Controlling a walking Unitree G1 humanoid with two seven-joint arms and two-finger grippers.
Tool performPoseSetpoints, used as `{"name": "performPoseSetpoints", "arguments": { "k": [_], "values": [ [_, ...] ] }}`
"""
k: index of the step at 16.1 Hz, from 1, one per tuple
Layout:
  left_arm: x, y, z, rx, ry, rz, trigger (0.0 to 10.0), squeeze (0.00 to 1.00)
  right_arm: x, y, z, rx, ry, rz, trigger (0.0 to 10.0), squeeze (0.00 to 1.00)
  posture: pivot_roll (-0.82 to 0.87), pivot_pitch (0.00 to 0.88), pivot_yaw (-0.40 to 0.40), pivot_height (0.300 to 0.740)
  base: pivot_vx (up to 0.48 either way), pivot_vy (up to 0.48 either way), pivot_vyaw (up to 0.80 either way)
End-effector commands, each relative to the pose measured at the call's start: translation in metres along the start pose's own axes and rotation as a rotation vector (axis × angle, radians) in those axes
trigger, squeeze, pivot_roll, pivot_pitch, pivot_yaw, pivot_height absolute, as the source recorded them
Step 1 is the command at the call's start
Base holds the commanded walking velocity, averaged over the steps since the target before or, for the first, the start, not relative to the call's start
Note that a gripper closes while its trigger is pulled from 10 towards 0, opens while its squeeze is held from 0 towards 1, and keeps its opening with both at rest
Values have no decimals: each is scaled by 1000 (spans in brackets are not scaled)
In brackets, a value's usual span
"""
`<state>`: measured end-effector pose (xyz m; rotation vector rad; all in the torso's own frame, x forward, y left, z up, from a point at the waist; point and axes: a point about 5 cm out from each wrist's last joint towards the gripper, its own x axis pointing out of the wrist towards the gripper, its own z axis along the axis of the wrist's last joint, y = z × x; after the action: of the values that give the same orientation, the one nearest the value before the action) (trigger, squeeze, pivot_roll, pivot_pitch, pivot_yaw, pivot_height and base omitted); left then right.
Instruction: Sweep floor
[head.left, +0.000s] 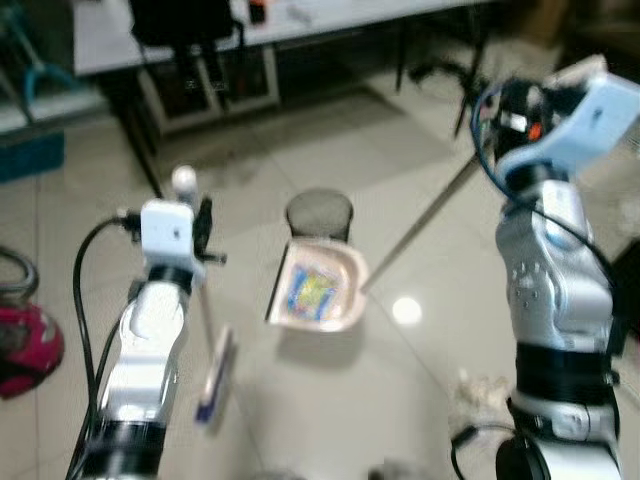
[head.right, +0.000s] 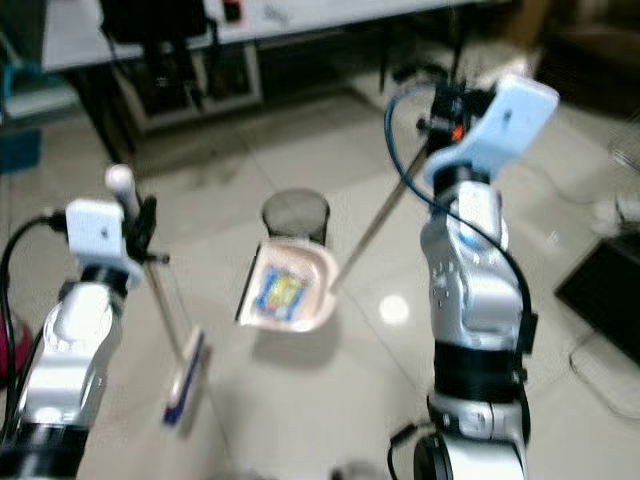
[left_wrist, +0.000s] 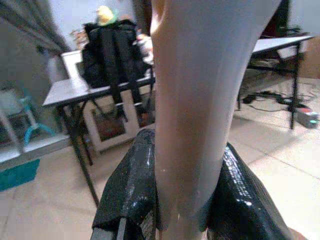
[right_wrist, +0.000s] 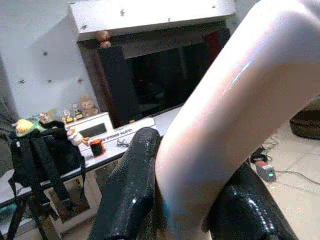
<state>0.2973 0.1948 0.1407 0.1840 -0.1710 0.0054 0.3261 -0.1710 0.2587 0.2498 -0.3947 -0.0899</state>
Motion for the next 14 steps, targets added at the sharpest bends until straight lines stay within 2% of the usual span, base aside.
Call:
{"name": "performPoseSetpoints", "arguments": {
  "k": [1,5,11,14],
  "values": [
    [2,-3,11,-3,-49,-3,10000,0,5,-3,12,-10,-42,-9,10000,0,6,46,-46,740,480,0,0],
    [1,2,12,20,-43,8,10000,0,10,-2,14,3,-55,-14,10000,0,12,53,-48,740,466,0,0],
    [7,-8,12,19,-38,-53,10000,0,6,-23,23,65,-98,-132,10000,0,-12,64,35,740,466,0,0],
    [8,-12,12,17,-39,-72,10000,0,7,-26,27,73,-115,-144,10000,0,-17,64,46,740,467,0,-544]
  ]
}}
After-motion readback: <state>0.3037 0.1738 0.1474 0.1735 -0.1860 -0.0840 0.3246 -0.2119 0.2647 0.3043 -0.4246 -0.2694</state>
